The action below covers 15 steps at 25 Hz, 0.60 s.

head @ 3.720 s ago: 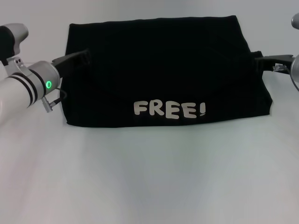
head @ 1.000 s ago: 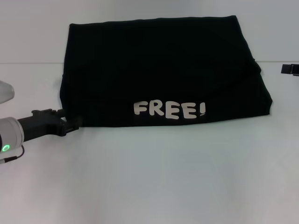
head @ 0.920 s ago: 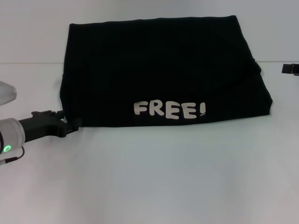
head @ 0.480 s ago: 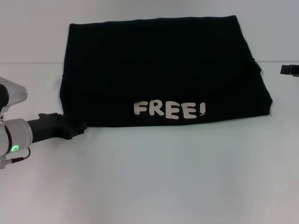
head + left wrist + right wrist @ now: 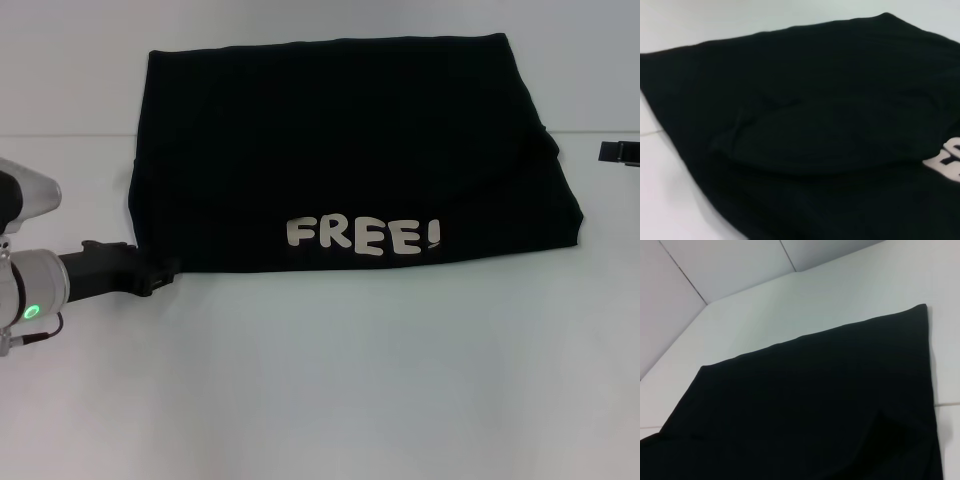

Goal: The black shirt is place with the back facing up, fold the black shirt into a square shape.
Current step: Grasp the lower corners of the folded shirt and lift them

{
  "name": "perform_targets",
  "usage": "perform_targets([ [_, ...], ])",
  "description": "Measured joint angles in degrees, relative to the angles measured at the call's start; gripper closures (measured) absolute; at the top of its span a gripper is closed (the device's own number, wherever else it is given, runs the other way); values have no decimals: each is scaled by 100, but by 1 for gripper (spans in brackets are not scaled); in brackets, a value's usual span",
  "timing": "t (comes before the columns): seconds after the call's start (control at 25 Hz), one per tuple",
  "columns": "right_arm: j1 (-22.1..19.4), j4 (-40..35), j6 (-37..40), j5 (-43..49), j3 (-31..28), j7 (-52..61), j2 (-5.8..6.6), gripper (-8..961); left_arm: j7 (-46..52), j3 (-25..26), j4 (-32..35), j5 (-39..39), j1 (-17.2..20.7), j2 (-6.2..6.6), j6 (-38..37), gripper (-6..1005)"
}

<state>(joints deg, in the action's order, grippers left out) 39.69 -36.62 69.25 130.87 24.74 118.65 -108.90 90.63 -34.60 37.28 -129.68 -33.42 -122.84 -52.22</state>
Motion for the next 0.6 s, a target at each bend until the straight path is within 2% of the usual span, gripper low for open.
perform_targets([
  [0.04,-7,-1,0,0,-1,0,0,408,105,-1,3,-122,-26,7,18,479],
  [0.24,-32,-8,0,0,-4,0,1,410,208,-3,16,-314,-78,5,41,703],
  [0.6,-80,-6,0,79,31,1,19,413,278,-3,146,-326,-98,-15,-11,889],
])
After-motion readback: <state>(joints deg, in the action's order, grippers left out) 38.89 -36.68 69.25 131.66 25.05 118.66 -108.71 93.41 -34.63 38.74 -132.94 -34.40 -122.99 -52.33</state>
